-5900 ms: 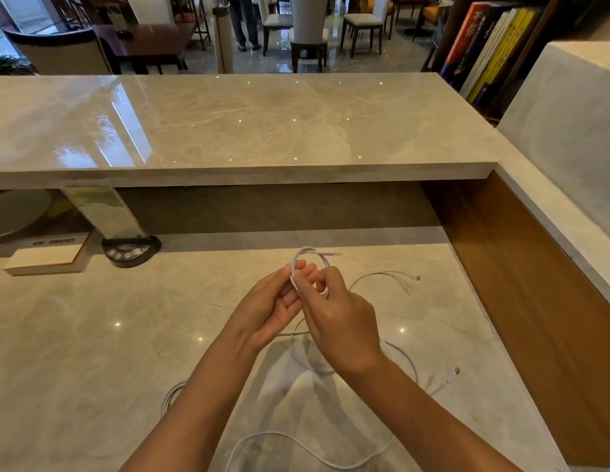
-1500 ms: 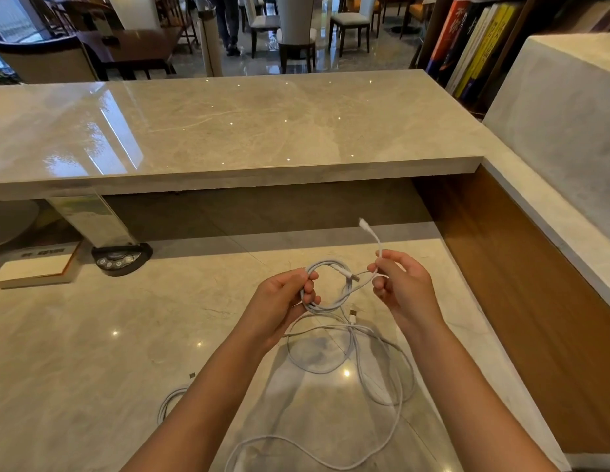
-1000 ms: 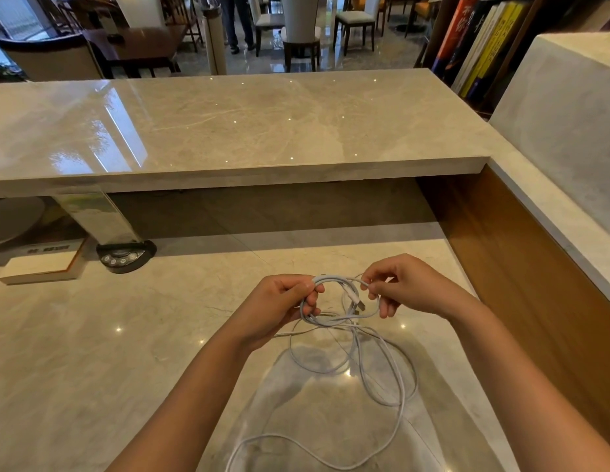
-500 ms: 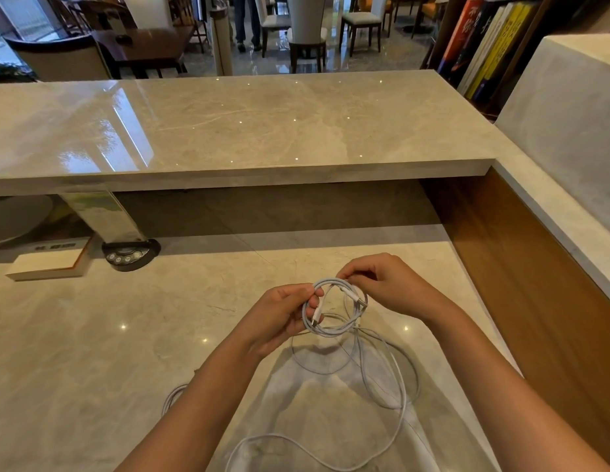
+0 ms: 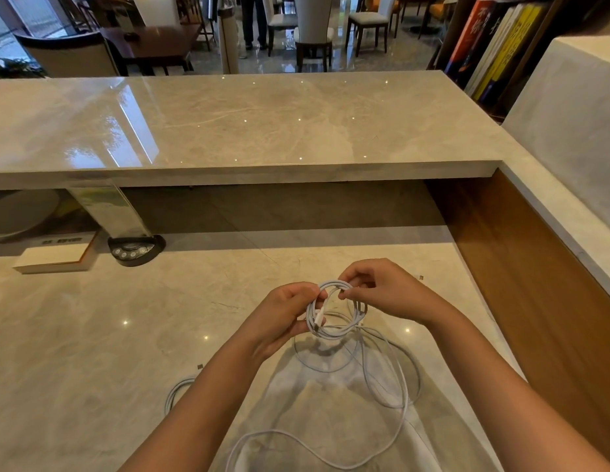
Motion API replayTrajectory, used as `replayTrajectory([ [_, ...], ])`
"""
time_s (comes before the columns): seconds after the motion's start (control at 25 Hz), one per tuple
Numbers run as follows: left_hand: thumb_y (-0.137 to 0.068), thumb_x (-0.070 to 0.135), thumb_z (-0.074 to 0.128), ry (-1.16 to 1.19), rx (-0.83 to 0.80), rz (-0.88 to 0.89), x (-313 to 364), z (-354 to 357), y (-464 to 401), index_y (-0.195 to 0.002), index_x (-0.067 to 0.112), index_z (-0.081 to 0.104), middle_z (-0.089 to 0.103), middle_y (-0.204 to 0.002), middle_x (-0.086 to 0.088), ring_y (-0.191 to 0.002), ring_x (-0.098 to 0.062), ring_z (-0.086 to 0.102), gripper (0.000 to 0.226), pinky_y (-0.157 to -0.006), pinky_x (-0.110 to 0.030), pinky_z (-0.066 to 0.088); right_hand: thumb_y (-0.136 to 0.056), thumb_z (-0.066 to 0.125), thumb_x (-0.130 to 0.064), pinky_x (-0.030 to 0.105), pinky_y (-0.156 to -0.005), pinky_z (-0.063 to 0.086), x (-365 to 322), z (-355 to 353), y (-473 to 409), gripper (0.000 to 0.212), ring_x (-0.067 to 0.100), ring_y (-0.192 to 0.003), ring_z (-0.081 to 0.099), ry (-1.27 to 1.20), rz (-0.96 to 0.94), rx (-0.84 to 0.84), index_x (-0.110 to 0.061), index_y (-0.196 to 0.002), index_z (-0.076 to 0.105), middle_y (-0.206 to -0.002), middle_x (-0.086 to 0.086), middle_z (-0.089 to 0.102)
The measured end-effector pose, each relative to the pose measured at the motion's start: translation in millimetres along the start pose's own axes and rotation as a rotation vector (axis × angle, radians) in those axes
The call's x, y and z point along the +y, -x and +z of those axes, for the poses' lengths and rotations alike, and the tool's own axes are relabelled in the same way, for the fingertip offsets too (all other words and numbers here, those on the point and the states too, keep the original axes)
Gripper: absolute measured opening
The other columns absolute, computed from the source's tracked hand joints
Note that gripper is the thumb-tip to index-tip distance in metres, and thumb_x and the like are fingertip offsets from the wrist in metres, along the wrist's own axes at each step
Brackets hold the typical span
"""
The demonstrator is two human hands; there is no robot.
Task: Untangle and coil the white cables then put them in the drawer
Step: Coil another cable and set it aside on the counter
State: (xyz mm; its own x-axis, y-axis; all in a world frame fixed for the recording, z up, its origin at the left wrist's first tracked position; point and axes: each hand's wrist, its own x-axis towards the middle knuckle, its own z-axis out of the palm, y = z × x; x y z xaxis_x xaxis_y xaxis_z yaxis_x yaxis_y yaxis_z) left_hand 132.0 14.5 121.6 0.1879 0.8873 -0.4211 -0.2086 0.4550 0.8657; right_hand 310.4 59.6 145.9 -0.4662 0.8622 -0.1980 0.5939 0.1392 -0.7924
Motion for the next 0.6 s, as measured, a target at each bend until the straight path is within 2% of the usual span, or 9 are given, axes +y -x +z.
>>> replayTrajectory([
  [0.08,-0.096,0.007,0.042,0.023,-0.043,-0.015,0.1,0.6,1.5,-0.078,0.004,0.06,0.062,-0.062,-0.004,-0.054,-0.009,0.059,0.025,-0.055,-0.021,0.054,-0.085,0.063,-0.009,0.034,-0.073,0.052,1.3,-2.7,2.3,0.011,0.013,-0.074,0.066,-0.114,0.028,-0.076,-0.015,-0.092,0.069,-0.08,-0.003,0.074],
  [0.24,-0.097,0.009,0.039,0.064,-0.137,-0.047,-3.9,1.1,2.8,-0.081,0.004,0.057,0.062,-0.062,-0.005,-0.053,-0.01,0.059,0.024,-0.052,-0.019,0.052,-0.087,0.057,-0.008,0.037,-0.073,0.052,0.9,-8.1,6.9,0.019,0.012,-0.07,0.064,-0.077,0.019,-0.168,-0.02,-0.102,0.06,-0.072,-0.011,0.072],
  [0.32,-0.097,0.01,0.04,0.071,-0.134,-0.063,-8.0,2.7,2.1,-0.082,0.005,0.058,0.062,-0.062,-0.004,-0.053,-0.009,0.058,0.024,-0.052,-0.019,0.052,-0.085,0.06,-0.013,0.032,-0.066,0.051,-4.5,-6.0,10.4,0.028,0.01,-0.064,0.062,0.081,-0.019,-0.153,-0.026,-0.108,0.05,-0.071,-0.009,0.069],
  [0.36,-0.097,0.01,0.04,0.06,-0.134,-0.067,-8.8,3.7,2.1,-0.082,0.005,0.058,0.061,-0.063,-0.004,-0.053,-0.009,0.058,0.025,-0.053,-0.019,0.052,-0.083,0.063,-0.019,0.03,-0.065,0.05,-7.9,-2.8,11.8,0.031,0.01,-0.065,0.061,0.254,-0.065,-0.115,-0.029,-0.109,0.048,-0.076,-0.008,0.069],
  [0.44,-0.097,0.01,0.04,0.012,-0.14,-0.077,-8.2,5.1,1.9,-0.082,0.004,0.06,0.061,-0.062,-0.004,-0.052,-0.01,0.058,0.026,-0.053,-0.02,0.051,-0.084,0.062,-0.032,0.03,-0.065,0.048,-14.0,4.0,14.5,0.026,0.014,-0.074,0.061,0.608,-0.207,0.001,-0.03,-0.107,0.052,-0.089,-0.005,0.069],
  [0.48,-0.097,0.01,0.041,0.004,-0.141,-0.087,-6.9,5.6,2.0,-0.083,0.004,0.06,0.06,-0.061,-0.004,-0.052,-0.01,0.058,0.025,-0.053,-0.02,0.051,-0.084,0.061,-0.036,0.029,-0.065,0.046,-14.6,5.6,15.1,0.022,0.016,-0.077,0.061,0.686,-0.273,0.044,-0.028,-0.104,0.056,-0.09,-0.004,0.07],
  [0.52,-0.096,0.01,0.042,0.029,-0.139,-0.106,-5.3,4.7,1.9,-0.085,0.004,0.061,0.06,-0.061,-0.003,-0.051,-0.01,0.057,0.024,-0.053,-0.02,0.052,-0.085,0.061,-0.038,0.029,-0.063,0.044,-13.2,6.7,14.7,0.019,0.016,-0.077,0.06,0.688,-0.314,0.061,-0.027,-0.101,0.06,-0.088,-0.004,0.07],
  [0.6,-0.094,0.015,0.044,0.207,-0.148,-0.187,-4.0,0.4,2.5,-0.086,0.001,0.066,0.06,-0.06,-0.005,-0.05,-0.011,0.057,0.026,-0.052,-0.021,0.053,-0.084,0.063,-0.035,0.028,-0.06,0.043,-6.9,7.8,13.2,0.014,0.013,-0.071,0.058,0.543,-0.278,0.062,-0.024,-0.092,0.062,-0.081,-0.005,0.068],
])
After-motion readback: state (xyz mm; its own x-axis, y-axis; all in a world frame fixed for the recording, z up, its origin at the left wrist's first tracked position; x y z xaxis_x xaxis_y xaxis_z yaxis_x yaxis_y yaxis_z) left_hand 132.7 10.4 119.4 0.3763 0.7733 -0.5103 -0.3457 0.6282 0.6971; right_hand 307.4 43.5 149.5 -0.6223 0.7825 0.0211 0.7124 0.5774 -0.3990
